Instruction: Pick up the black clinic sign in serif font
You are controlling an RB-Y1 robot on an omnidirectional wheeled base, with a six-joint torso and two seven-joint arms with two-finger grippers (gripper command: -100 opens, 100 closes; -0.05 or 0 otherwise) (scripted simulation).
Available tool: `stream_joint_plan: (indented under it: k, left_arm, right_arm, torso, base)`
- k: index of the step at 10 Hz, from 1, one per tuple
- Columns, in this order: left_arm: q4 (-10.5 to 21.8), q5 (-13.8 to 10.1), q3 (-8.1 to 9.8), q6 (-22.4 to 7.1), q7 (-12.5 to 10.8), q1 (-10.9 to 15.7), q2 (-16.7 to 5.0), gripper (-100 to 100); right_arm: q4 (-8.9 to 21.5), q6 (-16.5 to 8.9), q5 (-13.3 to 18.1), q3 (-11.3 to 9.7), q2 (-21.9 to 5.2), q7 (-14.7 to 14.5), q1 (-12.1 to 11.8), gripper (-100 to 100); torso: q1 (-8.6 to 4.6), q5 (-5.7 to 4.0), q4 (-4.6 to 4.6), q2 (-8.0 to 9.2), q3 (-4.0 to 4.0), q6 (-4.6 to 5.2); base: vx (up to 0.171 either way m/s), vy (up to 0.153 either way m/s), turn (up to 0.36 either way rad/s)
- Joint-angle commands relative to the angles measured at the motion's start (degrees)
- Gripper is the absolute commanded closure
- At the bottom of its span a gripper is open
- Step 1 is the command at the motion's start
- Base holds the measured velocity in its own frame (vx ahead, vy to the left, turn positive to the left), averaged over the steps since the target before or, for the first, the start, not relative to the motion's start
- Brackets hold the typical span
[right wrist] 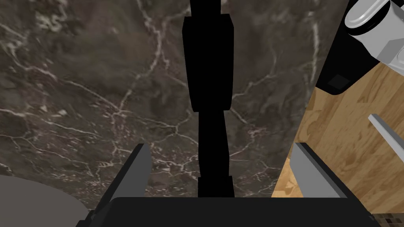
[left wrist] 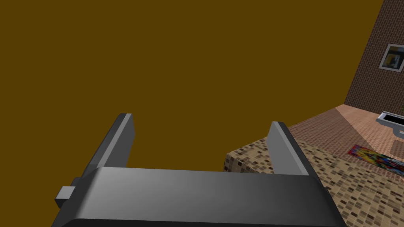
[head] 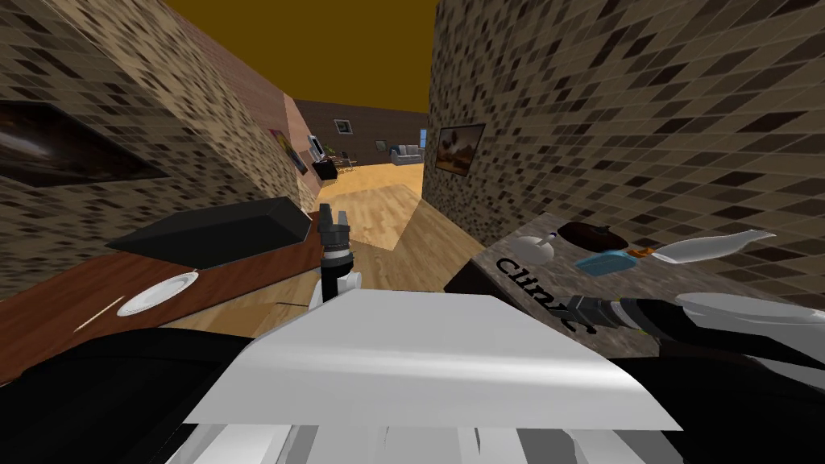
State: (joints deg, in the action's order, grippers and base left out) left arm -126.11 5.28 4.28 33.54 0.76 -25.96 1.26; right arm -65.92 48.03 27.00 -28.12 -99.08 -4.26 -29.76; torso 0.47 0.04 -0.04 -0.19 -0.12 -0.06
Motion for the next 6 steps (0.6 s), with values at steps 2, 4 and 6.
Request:
stream_joint_plan:
  k: [2, 4, 6]
  left_arm:
    - [0.0, 0.0, 0.0, 0.0, 0.0, 0.0, 0.0, 0]
    - [0.0, 0.0, 0.01, 0.0, 0.0, 0.0, 0.0, 0]
    - [0.0, 0.0, 0.01, 0.0, 0.0, 0.0, -0.01, 0]
  right_arm:
    - [1.51, 0.55, 1.03, -2.72, -2.81, 1.76, -0.79, -100]
    - [1.75, 0.94, 1.54, -2.67, -2.44, 2.09, -0.17, -100]
    - [2.14, -0.03, 1.82, -2.95, -0.9, 1.61, -0.44, -100]
  torso:
    - [0.01, 0.0, 0.0, -0.01, -0.01, -0.02]
    - [-0.11, -0.02, 0.03, 0.11, 0.07, 0.05]
    - [-0.34, -0.09, 0.06, 0.21, 0.12, 0.06]
  base:
    - [0.036, 0.096, 0.207]
    - [0.011, 0.038, 0.022]
    - [0.008, 0.002, 0.036]
